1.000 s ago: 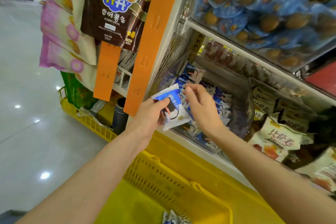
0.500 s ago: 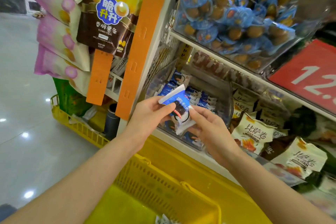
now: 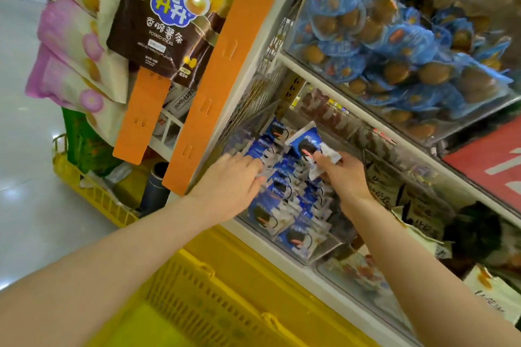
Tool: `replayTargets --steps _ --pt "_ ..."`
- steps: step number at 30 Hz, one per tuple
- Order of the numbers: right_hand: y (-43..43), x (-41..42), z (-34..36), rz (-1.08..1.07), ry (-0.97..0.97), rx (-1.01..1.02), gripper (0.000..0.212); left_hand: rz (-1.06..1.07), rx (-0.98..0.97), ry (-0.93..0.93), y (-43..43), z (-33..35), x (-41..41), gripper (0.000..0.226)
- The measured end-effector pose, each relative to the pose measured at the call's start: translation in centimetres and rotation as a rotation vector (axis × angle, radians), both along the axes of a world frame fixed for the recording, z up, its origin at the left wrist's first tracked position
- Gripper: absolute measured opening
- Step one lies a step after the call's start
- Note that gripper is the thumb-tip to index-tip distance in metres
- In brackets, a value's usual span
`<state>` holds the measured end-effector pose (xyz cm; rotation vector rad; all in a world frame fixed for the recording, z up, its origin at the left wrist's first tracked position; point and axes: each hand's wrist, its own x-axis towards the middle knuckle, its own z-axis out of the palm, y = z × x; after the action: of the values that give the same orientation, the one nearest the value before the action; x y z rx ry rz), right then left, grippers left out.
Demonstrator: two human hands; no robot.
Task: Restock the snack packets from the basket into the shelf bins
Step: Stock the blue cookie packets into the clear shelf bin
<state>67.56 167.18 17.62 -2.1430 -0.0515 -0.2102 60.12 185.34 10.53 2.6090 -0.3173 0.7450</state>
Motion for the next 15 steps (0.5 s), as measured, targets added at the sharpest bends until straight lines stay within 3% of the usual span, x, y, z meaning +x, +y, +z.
replayTargets --steps 5,7,15 --pt "2.5 5.8 -0.9 -0.018 -0.020 -0.231 0.038 -0.082 0.053 -0.025 1.6 -1.2 0.5 0.060" --pt "3.4 8.0 -1.3 -0.017 0.009 -0.331 0.045 -0.125 0.047 -0.025 1.9 -1.4 0.8 0.060" --pt "5.7 12.6 -3.9 -0.001 0.040 -0.366 0.046 -0.137 0.027 -0.091 2.2 -2.3 1.4 0.043"
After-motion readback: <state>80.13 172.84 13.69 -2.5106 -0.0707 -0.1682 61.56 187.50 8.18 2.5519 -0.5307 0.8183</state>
